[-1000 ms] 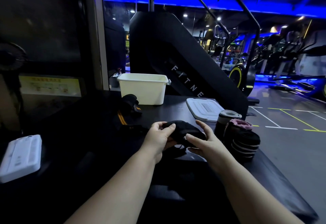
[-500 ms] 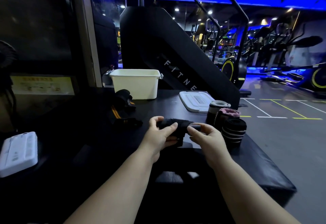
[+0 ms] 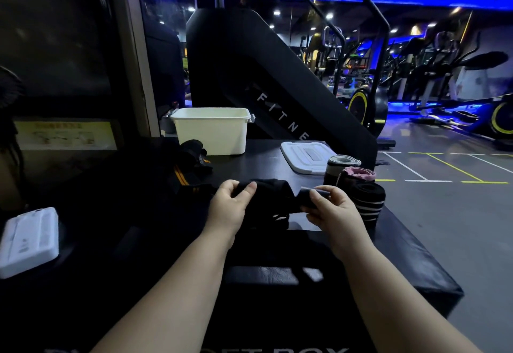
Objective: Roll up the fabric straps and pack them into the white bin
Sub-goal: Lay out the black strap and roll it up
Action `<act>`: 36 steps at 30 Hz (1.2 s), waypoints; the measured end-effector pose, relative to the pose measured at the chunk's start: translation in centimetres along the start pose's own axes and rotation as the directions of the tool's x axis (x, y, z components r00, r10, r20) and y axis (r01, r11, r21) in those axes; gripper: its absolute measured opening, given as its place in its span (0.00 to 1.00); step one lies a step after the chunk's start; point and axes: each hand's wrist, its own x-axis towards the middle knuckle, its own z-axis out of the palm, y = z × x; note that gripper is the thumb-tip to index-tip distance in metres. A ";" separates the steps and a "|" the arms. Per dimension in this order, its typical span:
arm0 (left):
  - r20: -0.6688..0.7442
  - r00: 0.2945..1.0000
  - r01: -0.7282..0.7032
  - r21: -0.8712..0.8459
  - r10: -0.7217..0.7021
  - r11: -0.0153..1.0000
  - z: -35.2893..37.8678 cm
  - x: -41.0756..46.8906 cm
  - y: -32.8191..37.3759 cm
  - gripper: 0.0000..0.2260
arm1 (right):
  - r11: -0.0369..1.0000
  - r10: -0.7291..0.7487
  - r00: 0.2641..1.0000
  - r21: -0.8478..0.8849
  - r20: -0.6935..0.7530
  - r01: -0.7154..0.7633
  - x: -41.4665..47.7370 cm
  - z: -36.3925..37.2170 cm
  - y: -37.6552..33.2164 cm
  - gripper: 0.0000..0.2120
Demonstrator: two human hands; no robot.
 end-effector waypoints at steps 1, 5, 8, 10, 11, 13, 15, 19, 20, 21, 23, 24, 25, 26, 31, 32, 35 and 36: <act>-0.042 0.999 0.005 0.006 -0.005 1.000 -0.1 0.1 0.0 0.10 | 1.000 0.009 1.000 -0.008 -0.001 -0.009 0.0 -0.2 0.0 0.03; -0.215 0.977 0.009 0.084 0.009 0.996 -0.5 0.7 -0.2 0.12 | 0.997 0.053 0.998 -0.062 -0.029 -0.055 0.1 -0.6 -0.2 0.08; -0.247 0.965 -0.061 0.125 0.090 0.990 -0.5 0.9 0.0 0.08 | 0.987 0.071 0.997 -0.143 -0.016 -0.072 0.1 -1.0 0.0 0.04; -0.216 0.969 -0.087 0.149 0.118 0.985 -0.5 0.8 0.3 0.04 | 0.964 0.047 0.999 -0.262 -0.008 -0.047 0.1 -1.3 0.2 0.09; -0.180 0.977 -0.086 0.146 0.112 0.986 -0.5 0.8 0.5 0.05 | 0.941 0.021 1.000 -0.337 -0.007 -0.022 0.2 -1.4 0.3 0.13; -0.067 0.994 -0.078 0.120 0.087 0.990 -0.5 0.9 0.5 0.09 | 0.895 -0.015 1.000 -0.446 -0.003 0.012 0.5 -1.7 0.2 0.13; 0.050 0.996 -0.086 0.245 0.076 0.966 -0.6 0.9 0.1 0.19 | 0.874 0.003 1.000 -0.486 0.031 0.012 0.9 -2.1 0.2 0.13; 0.096 0.987 -0.160 0.491 0.129 0.856 -0.5 0.6 -0.7 0.21 | 0.760 0.019 0.999 -0.649 0.046 0.016 1.5 -2.9 -0.4 0.17; 0.073 0.984 -0.177 0.507 0.162 0.844 -0.5 0.5 -0.7 0.17 | 0.698 -0.008 0.999 -0.715 0.043 0.036 1.6 -3.0 -0.5 0.20; 0.047 0.981 -0.186 0.525 0.190 0.831 -0.5 0.6 -0.8 0.13 | 0.645 -0.035 0.998 -0.763 0.044 0.056 1.7 -3.1 -0.6 0.22; 0.006 0.972 -0.199 0.550 0.234 0.811 -0.4 0.9 -1.0 0.09 | 0.576 -0.064 0.997 -0.814 0.051 0.078 1.9 -3.3 -0.8 0.25; -0.005 0.965 -0.212 0.570 0.261 0.794 -0.4 1.1 -1.0 0.08 | 0.547 -0.070 0.996 -0.833 0.058 0.087 1.9 -3.3 -0.8 0.26; -0.008 0.958 -0.226 0.598 0.287 0.769 -0.3 1.3 -0.9 0.08 | 0.514 -0.063 0.996 -0.853 0.062 0.086 2.0 -3.4 -0.8 0.27; -0.001 0.952 -0.240 0.621 0.307 0.747 -0.2 1.4 -0.8 0.08 | 0.483 -0.055 0.996 -0.872 0.065 0.083 2.0 -3.5 -0.7 0.27; 0.068 0.953 -0.274 0.608 0.295 0.745 0.2 1.5 -0.7 0.09 | 0.392 0.001 0.996 -0.916 0.092 0.084 2.3 -4.1 0.1 0.29; 0.062 0.955 -0.264 0.619 0.290 0.740 0.2 1.5 -0.7 0.09 | 0.380 0.014 0.995 -0.921 0.096 0.083 2.4 -4.2 0.3 0.29; 0.017 0.961 -0.226 0.625 0.277 0.747 -0.1 1.7 -1.1 0.09 | 0.353 0.028 0.993 -0.931 0.112 0.094 2.7 -4.7 0.6 0.29; 0.000 0.965 -0.207 0.618 0.264 0.758 -0.3 1.8 -1.2 0.09 | 0.342 0.028 0.993 -0.934 0.117 0.100 2.8 -4.8 0.7 0.28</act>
